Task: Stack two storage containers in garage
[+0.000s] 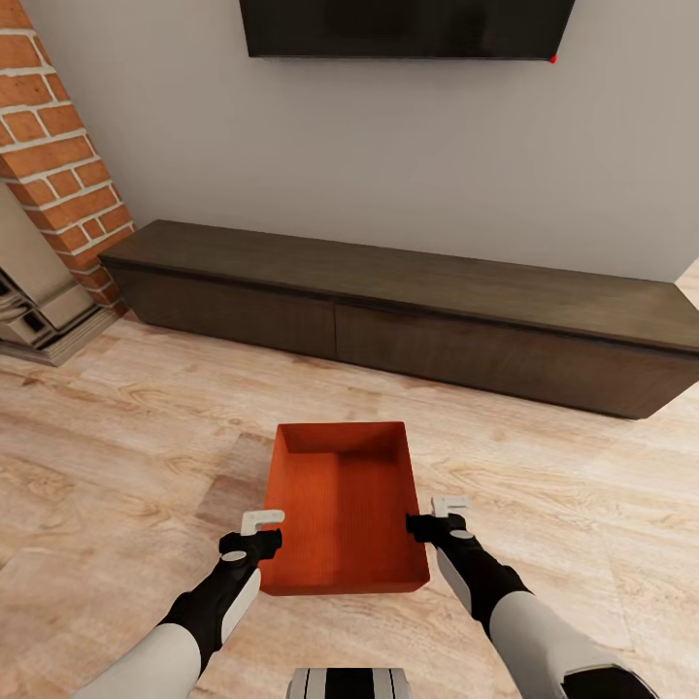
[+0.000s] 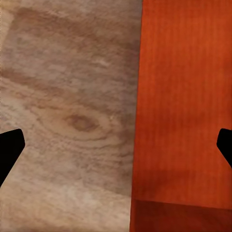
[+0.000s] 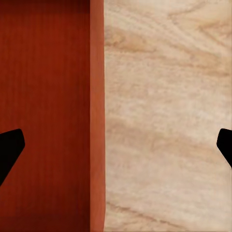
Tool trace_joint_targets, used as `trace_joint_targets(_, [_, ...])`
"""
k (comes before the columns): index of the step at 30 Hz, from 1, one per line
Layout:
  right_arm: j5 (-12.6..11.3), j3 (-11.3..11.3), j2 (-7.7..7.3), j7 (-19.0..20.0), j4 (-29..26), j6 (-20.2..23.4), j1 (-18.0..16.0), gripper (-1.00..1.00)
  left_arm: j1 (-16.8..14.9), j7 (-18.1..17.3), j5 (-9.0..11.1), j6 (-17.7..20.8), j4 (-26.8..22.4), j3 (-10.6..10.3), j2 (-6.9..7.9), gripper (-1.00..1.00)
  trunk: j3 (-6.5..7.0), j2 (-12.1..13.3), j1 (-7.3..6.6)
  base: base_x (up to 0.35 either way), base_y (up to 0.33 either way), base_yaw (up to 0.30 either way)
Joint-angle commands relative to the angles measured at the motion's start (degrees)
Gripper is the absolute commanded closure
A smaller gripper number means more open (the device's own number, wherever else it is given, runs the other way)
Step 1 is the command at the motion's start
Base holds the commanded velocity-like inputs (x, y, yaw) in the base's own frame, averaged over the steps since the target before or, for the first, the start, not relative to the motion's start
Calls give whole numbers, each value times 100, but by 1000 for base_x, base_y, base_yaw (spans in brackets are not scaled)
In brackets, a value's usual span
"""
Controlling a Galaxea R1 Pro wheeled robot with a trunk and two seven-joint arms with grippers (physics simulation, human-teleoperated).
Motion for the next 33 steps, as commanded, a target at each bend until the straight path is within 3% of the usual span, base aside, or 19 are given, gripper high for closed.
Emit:
trace_joint_targets(1, [-30,47,-3,-44,27,38,-18,-100,-1,50,58,27,-11,-48,5,-100,-4,-1,-1,0,0,0])
trace_joint_targets(11, [-39,46,32,-39,477,-8,-85,-100,-1,51,51,27,-15,-48,10,-100,-4,-1,-1,0,0,0])
trace_joint_targets(33, [-31,41,53,46,504,-48,-86,-100,-1,51,53,27,-11,-48,10,-100,-4,-1,-1,0,0,0])
